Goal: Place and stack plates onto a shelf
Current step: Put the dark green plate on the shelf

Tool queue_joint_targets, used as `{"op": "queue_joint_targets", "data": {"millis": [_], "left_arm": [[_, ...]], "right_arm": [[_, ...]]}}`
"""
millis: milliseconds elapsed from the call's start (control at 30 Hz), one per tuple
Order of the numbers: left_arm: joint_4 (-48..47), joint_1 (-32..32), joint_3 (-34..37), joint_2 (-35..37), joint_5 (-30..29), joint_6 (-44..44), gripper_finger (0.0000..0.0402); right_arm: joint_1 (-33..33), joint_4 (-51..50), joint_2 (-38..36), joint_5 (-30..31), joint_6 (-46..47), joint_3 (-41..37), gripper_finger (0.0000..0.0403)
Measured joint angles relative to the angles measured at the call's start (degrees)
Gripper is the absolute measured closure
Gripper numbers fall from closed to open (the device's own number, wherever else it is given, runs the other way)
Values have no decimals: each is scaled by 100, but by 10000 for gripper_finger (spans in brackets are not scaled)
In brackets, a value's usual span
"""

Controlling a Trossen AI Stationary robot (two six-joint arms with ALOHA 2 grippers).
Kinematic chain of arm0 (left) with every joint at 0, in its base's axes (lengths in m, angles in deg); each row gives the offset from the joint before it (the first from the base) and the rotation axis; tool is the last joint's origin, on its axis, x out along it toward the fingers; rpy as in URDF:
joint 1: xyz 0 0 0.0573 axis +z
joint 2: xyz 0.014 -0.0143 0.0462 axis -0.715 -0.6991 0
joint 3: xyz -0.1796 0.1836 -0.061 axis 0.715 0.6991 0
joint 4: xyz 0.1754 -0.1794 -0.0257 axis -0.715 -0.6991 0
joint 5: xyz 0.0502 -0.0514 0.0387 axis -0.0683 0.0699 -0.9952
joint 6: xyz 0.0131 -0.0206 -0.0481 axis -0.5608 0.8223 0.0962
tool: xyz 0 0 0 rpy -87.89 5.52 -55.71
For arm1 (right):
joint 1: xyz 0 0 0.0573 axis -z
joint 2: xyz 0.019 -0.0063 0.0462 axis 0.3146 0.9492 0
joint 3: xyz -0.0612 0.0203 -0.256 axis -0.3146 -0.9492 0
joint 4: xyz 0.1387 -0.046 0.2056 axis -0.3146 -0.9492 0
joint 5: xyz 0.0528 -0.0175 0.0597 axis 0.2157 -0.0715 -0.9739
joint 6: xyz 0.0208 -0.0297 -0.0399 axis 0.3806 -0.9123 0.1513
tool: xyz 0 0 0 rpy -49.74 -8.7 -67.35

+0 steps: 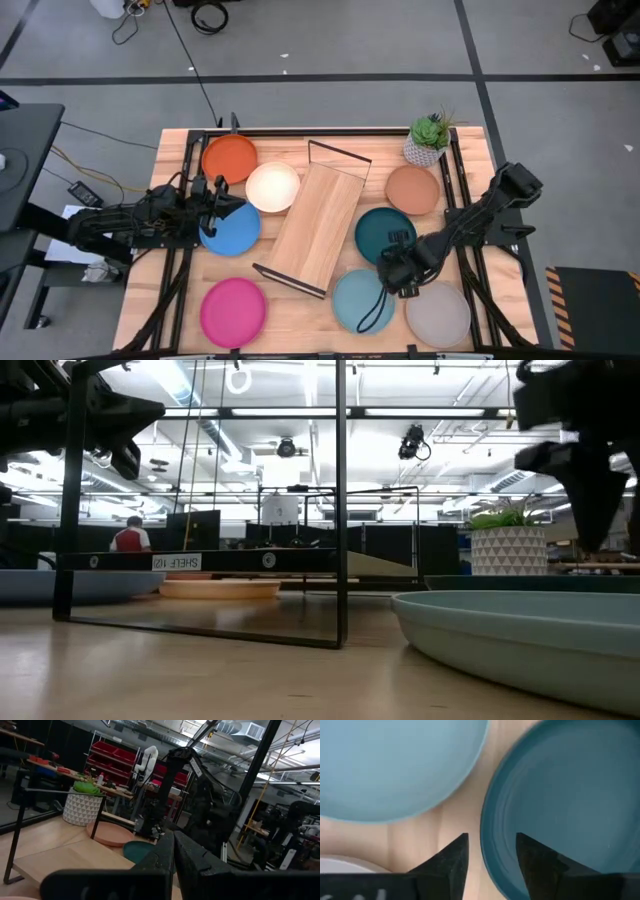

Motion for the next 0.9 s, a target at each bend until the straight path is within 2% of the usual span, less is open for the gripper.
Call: {"op": "queue_joint_targets", "data": {"millis": [167, 367, 600, 833, 900], "left_arm": [[7, 4, 0, 0, 0, -9, 383], [11, 4, 0, 0, -2, -16, 383], [16, 2, 0, 0, -2, -47, 383], [46, 2, 0, 2, -25, -164, 383], [57, 2, 0, 1, -24, -154, 383]], "right_arm": [[-153, -35, 354, 20, 243, 62, 227], [-202, -37, 631, 68, 270, 62, 252], [-202, -160, 704, 96, 143, 61, 316], [-159, -223, 686, -267, 60, 64, 383], [-137, -378, 656, -399, 87, 130, 390]]}}
